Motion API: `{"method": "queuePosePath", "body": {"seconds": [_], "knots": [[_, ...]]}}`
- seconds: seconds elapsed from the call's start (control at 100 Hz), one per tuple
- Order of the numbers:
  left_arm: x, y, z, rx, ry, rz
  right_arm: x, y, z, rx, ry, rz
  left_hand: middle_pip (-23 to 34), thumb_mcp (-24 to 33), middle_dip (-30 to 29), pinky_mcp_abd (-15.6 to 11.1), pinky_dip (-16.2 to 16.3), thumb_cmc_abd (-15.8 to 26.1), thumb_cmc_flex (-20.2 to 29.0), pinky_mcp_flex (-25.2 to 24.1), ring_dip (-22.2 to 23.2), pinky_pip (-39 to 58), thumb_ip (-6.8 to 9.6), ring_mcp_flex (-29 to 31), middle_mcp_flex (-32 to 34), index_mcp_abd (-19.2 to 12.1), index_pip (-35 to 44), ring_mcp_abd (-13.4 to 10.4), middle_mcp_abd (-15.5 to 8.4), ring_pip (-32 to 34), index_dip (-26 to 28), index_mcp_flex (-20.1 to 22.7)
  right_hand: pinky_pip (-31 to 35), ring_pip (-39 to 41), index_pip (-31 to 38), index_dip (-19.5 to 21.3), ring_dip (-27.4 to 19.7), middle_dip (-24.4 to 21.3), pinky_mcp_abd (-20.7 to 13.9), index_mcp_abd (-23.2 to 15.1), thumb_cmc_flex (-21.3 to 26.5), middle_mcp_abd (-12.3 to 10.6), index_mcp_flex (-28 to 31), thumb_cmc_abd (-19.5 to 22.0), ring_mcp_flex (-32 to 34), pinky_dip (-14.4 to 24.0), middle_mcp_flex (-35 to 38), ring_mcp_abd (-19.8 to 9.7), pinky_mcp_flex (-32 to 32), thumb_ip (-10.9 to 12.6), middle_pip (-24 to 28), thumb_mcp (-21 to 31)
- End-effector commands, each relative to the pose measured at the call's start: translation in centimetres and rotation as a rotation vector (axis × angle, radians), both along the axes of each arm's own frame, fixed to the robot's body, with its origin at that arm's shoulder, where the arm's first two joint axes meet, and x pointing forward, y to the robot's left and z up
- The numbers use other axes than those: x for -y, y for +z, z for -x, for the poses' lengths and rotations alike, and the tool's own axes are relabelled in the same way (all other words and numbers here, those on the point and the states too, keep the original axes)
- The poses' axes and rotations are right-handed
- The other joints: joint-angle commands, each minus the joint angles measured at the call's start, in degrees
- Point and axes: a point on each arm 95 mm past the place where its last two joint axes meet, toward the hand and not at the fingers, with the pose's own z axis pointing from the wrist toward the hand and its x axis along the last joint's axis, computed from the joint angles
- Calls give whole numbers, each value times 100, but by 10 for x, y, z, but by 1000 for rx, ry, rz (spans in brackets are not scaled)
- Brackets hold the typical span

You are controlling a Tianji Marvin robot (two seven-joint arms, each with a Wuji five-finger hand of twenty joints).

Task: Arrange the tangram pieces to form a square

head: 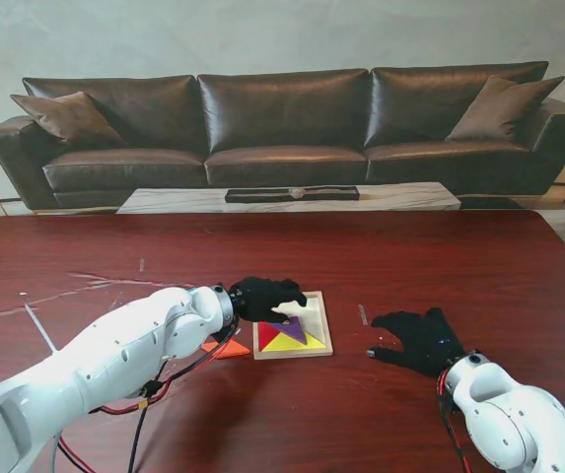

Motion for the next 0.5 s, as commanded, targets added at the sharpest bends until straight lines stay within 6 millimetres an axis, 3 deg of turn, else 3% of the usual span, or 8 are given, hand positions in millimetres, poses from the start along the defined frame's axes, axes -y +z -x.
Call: {"method": "queuePosePath", "body": {"seconds": [0.0, 0.11, 0.17, 0.28, 0.33, 0.41, 0.49], "knots": [[-5, -1, 5, 8, 5, -1, -3, -1, 2, -4, 7, 4, -100, 131, -81, 51, 112, 200, -106, -117, -43, 33, 217, -252, -271, -86, -51, 5, 163, -101, -25, -77, -24, 23, -74, -58, 63, -15, 128, 38, -29, 57, -151, 178, 41, -84, 55, -9, -69, 159, -22, 29], [-11, 4, 12, 43, 9, -8, -5, -2, 1, -6, 9, 4, -103, 25, -85, -8, 211, 297, 1, -293, -87, -13, 202, -344, -270, -406, 298, 6, 123, -142, 241, 123, -20, 37, -76, -56, 75, -5, 121, 43, -26, 78, -152, 190, 56, -82, 52, -24, -71, 159, 1, 30], [-15, 6, 17, 53, 8, -10, -5, -2, 1, -5, 9, 4, -7, -99, 15, -34, 310, 137, 243, -335, -44, 59, 139, -351, -265, -630, 732, -16, 65, -77, 538, 287, -17, 46, -77, -54, 81, -1, 120, 43, -19, 74, -153, 197, 62, -80, 50, -33, -68, 159, 12, 32], [-22, 6, 27, 57, 3, -27, -7, -2, 0, -6, 7, 3, 4, -422, 48, -36, 387, 80, 521, -433, -53, 14, 181, -406, -190, -913, 1208, -11, -14, -112, 320, 526, -15, 59, -80, -52, 92, 5, 122, 45, -11, 72, -154, 200, 70, -78, 47, -31, -68, 158, 27, 31], [-23, 5, 31, 56, 2, -31, -7, -2, 0, -7, 8, 3, -61, -457, -29, 13, 375, 70, 537, -463, -171, -50, 188, -351, -19, -1007, 1233, 130, -105, -282, 208, 616, -14, 62, -81, -51, 95, 6, 120, 49, -6, 71, -157, 203, 72, -77, 43, -41, -67, 159, 29, 32], [-25, 2, 36, 43, 7, -32, -8, -2, -1, -7, 8, 3, -433, -456, -482, 193, 260, 13, 555, -612, -873, -395, 201, -185, 569, -1215, 1203, 721, -225, -1082, 130, 804, -13, 66, -80, -48, 98, 7, 119, 41, -2, 70, -158, 218, 78, -76, 46, -32, -66, 159, 35, 33], [-25, -2, 38, 26, 8, -29, -9, -2, -1, -7, 9, 4, -676, -434, -864, 338, 194, -56, 592, -783, -1233, -649, 197, -151, 1076, -1479, 1319, 962, -267, -1432, 179, 1110, -12, 70, -79, -45, 101, 7, 117, 47, 0, 69, -158, 223, 90, -76, 50, -31, -66, 158, 38, 30]]}}
